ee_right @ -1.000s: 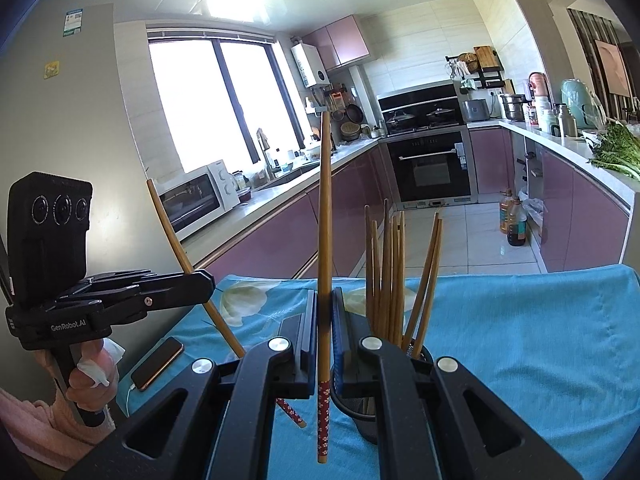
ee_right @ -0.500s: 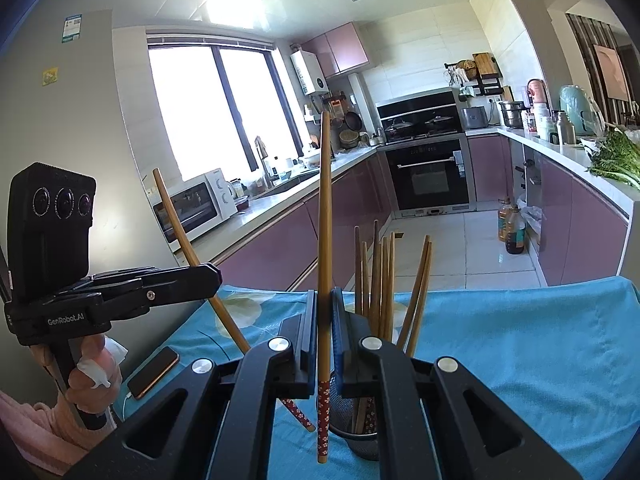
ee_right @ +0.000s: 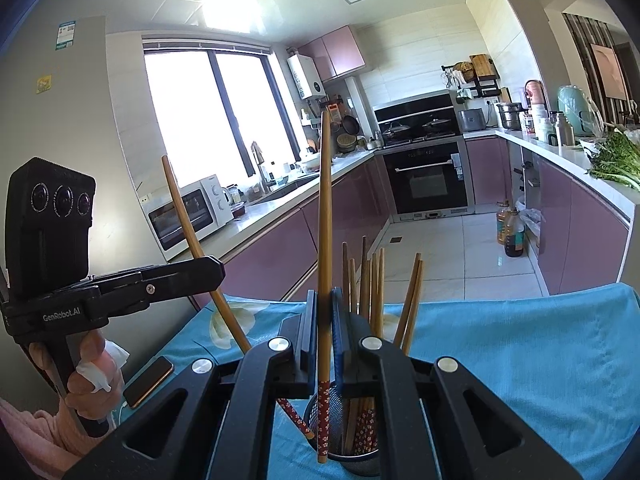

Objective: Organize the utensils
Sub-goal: 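Lower both chopsticks into the mesh cup beside the others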

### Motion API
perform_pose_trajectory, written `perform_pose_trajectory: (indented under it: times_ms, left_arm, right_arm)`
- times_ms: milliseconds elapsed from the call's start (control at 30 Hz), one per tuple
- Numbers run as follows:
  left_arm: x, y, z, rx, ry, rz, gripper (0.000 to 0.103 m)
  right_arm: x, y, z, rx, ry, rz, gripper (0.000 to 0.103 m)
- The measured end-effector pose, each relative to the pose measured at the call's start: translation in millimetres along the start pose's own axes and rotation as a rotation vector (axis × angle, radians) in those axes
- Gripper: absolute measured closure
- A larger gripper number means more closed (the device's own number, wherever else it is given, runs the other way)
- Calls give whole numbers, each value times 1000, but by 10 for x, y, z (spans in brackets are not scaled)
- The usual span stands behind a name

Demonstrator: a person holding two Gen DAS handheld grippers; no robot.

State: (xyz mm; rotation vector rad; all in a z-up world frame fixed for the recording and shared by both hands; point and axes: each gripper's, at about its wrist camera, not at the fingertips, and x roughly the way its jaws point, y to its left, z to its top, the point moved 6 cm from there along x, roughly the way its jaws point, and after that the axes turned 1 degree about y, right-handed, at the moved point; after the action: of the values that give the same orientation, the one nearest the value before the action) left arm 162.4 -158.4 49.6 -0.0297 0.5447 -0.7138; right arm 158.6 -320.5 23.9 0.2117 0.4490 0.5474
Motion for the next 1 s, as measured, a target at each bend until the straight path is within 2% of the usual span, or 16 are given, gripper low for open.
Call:
perform_pose_trajectory:
  times_ms: [1000]
  left_arm:
    - [146,-31,-5,14,67,31,96]
  right_arm:
    - [173,-48,-25,27,11,-41,97]
